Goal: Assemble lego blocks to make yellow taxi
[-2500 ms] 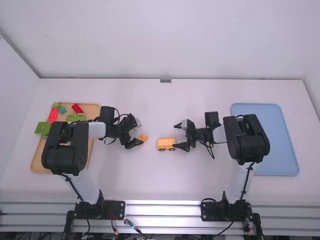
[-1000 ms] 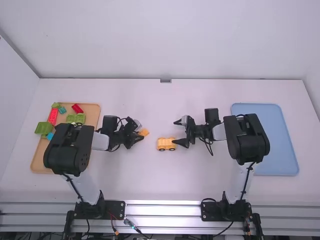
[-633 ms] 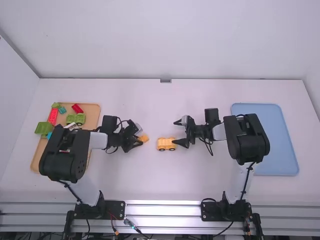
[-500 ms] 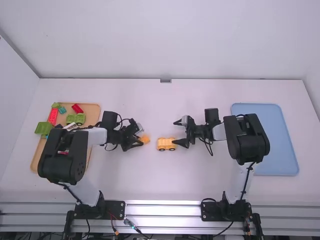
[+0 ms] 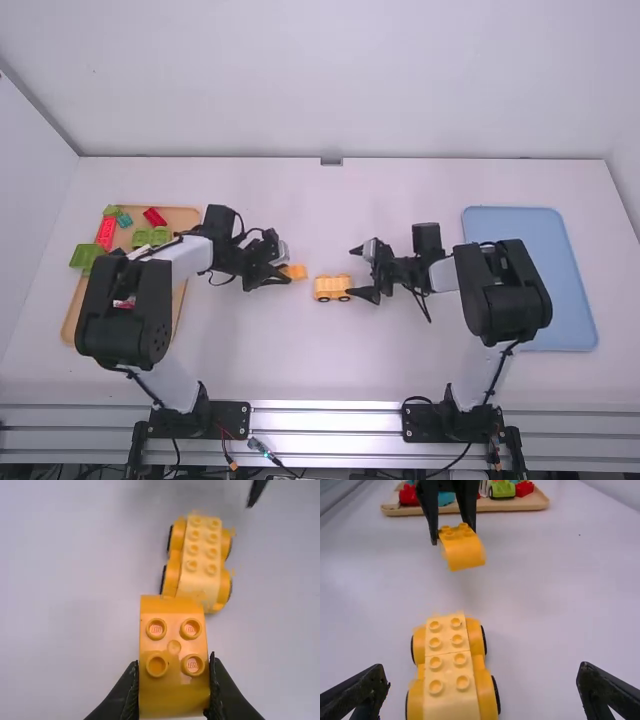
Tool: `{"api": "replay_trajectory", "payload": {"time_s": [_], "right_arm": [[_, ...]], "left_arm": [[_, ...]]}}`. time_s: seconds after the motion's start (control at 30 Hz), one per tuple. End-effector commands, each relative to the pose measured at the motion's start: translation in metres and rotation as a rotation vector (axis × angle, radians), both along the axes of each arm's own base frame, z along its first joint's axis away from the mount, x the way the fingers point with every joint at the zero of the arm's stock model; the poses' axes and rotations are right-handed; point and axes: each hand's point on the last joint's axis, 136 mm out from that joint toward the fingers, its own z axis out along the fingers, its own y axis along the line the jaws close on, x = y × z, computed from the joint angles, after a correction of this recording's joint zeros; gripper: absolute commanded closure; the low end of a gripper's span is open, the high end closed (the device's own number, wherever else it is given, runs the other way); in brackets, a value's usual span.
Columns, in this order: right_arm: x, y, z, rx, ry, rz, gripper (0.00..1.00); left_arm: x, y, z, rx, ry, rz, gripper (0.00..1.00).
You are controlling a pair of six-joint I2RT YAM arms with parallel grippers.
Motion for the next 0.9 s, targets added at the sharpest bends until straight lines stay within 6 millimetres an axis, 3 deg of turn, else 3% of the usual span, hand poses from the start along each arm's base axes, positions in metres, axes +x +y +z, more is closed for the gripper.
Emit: {"api": "replay_trajectory", "payload": {"time_s": [0.0, 0.2, 0.57, 0.77, 0.87], "right_arm": [[-0.004, -0.001, -0.007, -0.023, -0.013, -0.007, 0.01], [-0.006, 0.004, -0.017, 0.034, -0.019, 0.020, 0.01], [-0.012, 0.028, -0.044, -0.033, -0.004, 0.063, 0.01], [-0.011, 0.030, -0.048, -0.057, -0.014, 0.056, 0.01], [-0.008, 0.028, -0.050, -0.075, -0.014, 0.041, 0.05]], "left_arm": [[-0.004, -0.014, 0.028, -0.103, -0.113, -0.121, 0.99], [-0.002, -0.015, 0.035, -0.114, -0.115, -0.124, 0.98], [-0.004, -0.016, 0.033, -0.105, -0.104, -0.126, 0.98], [-0.009, -0.035, 0.025, -0.103, -0.124, -0.174, 0.98], [-0.005, -0.044, 0.022, -0.102, -0.125, -0.164, 0.98]]}}
